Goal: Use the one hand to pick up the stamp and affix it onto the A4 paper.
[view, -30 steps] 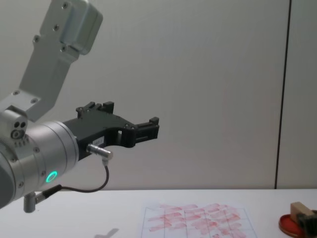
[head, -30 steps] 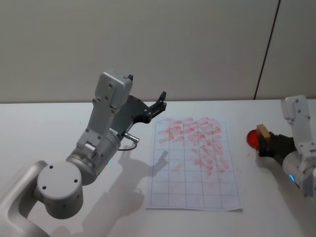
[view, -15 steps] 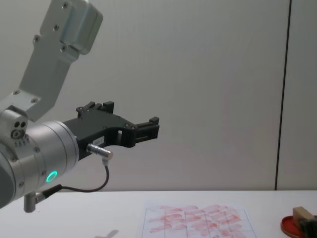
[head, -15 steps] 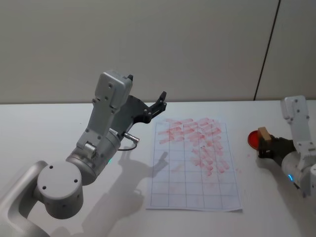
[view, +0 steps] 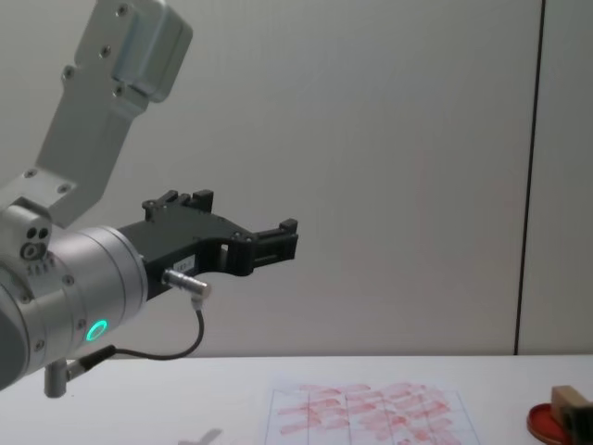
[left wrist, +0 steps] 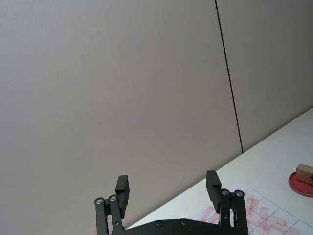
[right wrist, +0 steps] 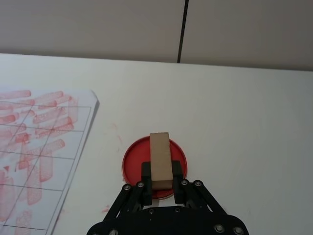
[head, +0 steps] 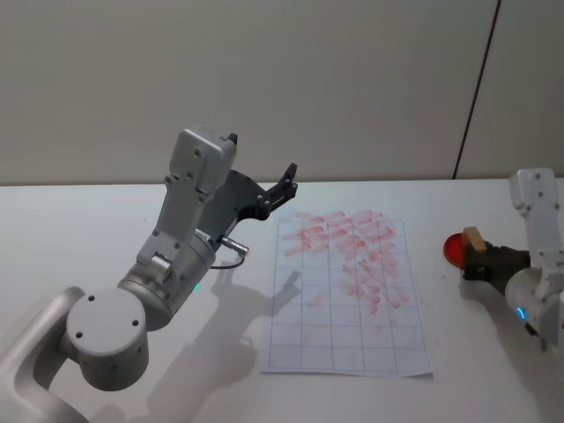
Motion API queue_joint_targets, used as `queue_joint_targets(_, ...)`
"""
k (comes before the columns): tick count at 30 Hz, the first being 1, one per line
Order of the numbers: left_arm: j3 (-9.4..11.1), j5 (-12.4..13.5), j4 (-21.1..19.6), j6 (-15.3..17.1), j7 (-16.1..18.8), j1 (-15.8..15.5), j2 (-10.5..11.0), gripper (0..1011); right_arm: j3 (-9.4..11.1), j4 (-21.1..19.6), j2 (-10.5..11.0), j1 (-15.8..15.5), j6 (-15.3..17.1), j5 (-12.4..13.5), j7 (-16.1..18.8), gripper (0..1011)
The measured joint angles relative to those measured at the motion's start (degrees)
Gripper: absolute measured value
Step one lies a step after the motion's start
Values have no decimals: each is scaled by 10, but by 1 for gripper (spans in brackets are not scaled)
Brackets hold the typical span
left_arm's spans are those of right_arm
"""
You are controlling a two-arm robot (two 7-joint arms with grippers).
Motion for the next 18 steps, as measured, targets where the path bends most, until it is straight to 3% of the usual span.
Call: queue_joint_targets(18,0,0,0,0,0,0,0,1001,-1,-130,6,-21,-6,6,40,217)
